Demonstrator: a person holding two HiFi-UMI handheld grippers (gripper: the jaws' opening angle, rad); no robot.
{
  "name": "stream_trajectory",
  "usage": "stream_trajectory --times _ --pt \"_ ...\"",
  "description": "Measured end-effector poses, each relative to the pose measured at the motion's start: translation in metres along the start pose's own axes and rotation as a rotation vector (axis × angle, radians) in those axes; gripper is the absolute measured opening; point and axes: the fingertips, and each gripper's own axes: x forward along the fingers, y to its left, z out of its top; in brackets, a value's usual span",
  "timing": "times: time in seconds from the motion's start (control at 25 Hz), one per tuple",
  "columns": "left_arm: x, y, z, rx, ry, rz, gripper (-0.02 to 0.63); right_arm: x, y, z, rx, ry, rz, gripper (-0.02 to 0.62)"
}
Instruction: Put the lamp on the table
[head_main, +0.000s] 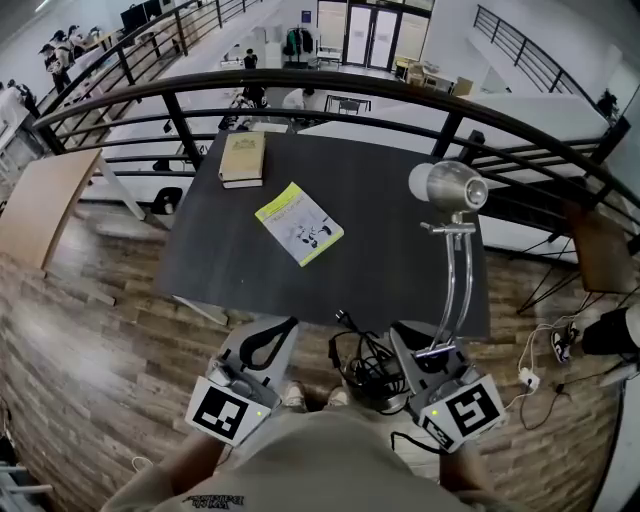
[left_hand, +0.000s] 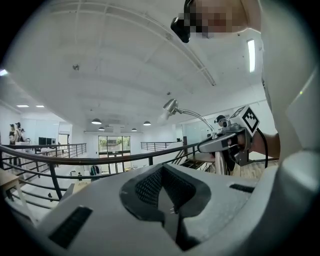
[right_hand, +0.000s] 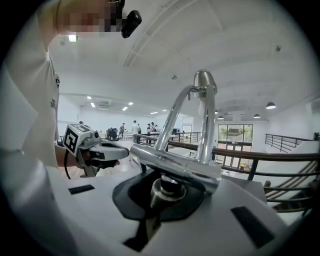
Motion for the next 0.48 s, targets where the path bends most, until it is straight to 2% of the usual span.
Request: stream_trajectory --times 0.28,0.48 --pt "0.006 -0.013 -0.013 0.005 0.046 -0.023 0.005 -0.006 -0.001 -0.008 -0.012 -0.002 -0.002 -0.002" --pt "0.014 -0.020 -0.017 0.004 0.057 -0.024 0.005 -0.011 -0.007 -0.016 0.018 -0.008 0.007 -0.002"
